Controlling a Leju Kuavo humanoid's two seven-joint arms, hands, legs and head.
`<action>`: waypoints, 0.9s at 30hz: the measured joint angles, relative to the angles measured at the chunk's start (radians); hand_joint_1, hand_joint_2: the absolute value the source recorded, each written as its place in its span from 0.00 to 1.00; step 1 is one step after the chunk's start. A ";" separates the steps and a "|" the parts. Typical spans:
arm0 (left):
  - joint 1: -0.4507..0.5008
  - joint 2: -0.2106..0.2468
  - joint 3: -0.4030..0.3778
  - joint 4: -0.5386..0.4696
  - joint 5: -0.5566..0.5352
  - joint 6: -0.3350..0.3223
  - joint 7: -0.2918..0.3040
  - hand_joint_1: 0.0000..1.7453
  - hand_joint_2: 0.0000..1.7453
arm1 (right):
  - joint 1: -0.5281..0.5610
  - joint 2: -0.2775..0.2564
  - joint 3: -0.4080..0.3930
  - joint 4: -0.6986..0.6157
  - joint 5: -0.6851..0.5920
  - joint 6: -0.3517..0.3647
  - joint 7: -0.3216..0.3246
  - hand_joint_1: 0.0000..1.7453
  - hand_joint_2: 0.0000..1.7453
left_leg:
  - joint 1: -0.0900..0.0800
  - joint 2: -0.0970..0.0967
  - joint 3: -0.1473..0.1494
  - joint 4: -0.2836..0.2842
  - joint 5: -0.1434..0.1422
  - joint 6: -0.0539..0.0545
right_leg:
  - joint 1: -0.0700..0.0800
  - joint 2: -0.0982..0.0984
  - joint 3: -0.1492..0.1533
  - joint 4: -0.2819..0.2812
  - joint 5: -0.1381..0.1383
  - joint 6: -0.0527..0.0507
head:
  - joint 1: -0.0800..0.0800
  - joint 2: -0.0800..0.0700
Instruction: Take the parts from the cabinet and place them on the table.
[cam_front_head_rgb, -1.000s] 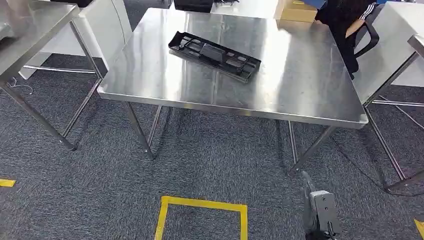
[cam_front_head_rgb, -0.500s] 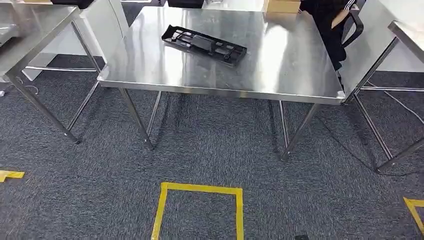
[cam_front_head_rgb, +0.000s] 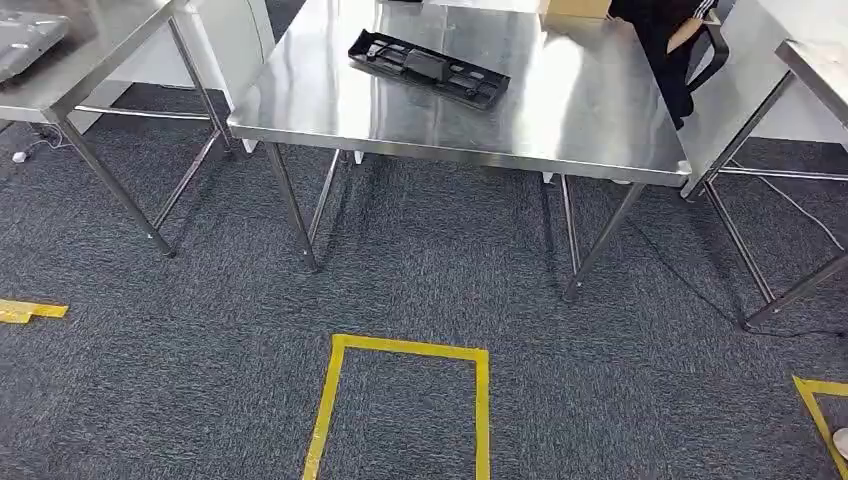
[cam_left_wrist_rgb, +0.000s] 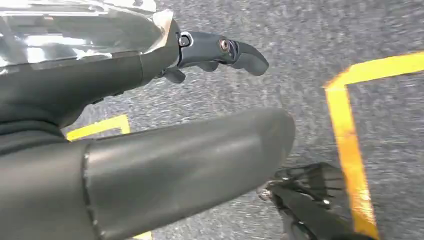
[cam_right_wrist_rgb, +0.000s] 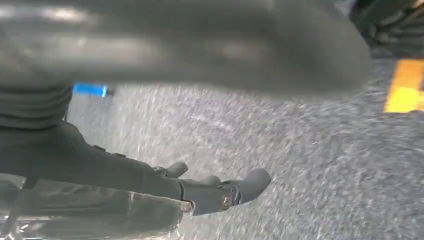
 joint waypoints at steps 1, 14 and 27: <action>0.001 0.000 0.000 0.000 0.000 0.001 0.000 0.00 0.00 | -0.002 0.000 0.008 0.005 0.012 -0.007 0.000 0.00 1.00 | 0.000 -0.002 -0.017 0.002 0.013 -0.002 | -0.001 0.000 -0.005 0.058 -0.004 0.011 | 0.002 0.000; 0.012 -0.003 -0.005 -0.006 0.004 0.002 -0.002 0.00 0.00 | -0.009 0.001 0.076 0.033 0.055 -0.008 0.005 0.00 1.00 | 0.003 -0.010 -0.163 0.169 -0.035 -0.067 | -0.009 0.002 0.270 -0.296 0.049 -0.027 | -0.009 0.000; 0.013 -0.005 -0.008 -0.007 0.000 0.004 -0.017 0.00 0.00 | -0.025 0.000 0.092 0.039 0.064 -0.011 0.005 0.00 1.00 | -0.005 0.038 0.002 -0.005 0.020 -0.009 | 0.019 -0.072 0.244 -0.268 0.041 -0.001 | -0.002 0.000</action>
